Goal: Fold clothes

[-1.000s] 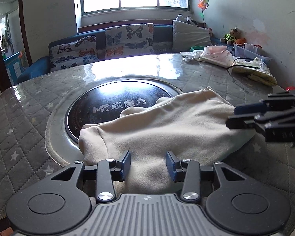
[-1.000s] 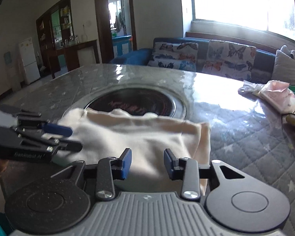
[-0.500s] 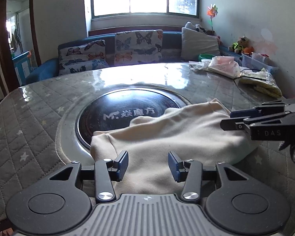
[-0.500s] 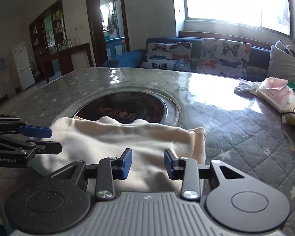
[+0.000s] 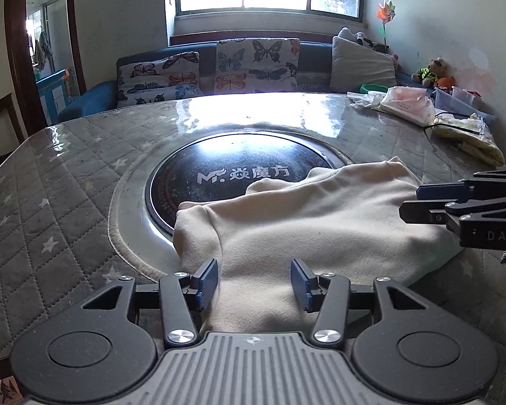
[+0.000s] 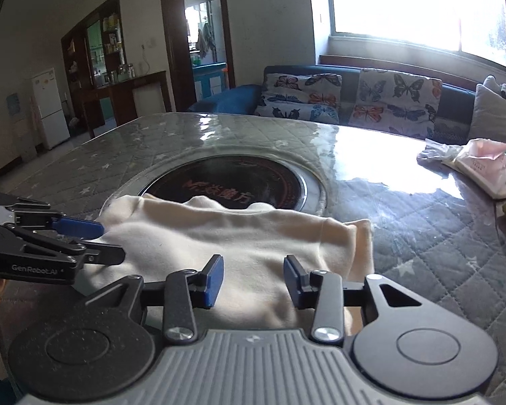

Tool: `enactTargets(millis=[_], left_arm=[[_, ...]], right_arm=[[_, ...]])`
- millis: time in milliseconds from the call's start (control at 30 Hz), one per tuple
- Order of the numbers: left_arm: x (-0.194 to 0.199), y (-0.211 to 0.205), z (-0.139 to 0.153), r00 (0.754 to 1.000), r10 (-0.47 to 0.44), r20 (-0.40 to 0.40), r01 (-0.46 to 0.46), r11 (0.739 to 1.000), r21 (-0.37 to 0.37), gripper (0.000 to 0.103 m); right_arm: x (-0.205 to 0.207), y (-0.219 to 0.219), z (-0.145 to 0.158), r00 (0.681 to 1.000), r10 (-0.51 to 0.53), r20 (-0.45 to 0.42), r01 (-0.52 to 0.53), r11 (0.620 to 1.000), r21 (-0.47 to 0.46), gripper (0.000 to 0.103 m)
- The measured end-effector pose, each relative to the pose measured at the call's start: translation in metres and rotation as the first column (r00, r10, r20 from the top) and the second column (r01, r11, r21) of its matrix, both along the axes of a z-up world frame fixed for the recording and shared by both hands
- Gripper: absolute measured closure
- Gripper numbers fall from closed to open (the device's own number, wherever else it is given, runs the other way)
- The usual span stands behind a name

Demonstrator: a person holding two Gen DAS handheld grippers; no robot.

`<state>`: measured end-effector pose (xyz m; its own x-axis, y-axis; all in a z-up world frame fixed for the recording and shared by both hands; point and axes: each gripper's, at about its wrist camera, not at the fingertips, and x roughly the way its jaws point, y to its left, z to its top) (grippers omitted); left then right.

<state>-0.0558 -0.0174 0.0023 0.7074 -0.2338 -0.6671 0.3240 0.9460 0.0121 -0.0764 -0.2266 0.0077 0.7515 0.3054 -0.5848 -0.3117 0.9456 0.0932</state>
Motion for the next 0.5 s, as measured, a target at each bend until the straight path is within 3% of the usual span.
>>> enactTargets(millis=[333,500], left_arm=[[-0.003,0.002,0.009,1.0,0.018,0.02,-0.018,1.0,-0.011,0.049],[0.0,0.005,-0.001,1.0,0.025,-0.003,-0.025,1.0,-0.001,0.048]], right_arm=[[-0.006,0.007,-0.002,1.0,0.013,0.012,-0.013,1.0,0.002,0.054],[-0.005,0.011,-0.012,1.0,0.023,-0.012,-0.024,1.0,-0.009,0.052]])
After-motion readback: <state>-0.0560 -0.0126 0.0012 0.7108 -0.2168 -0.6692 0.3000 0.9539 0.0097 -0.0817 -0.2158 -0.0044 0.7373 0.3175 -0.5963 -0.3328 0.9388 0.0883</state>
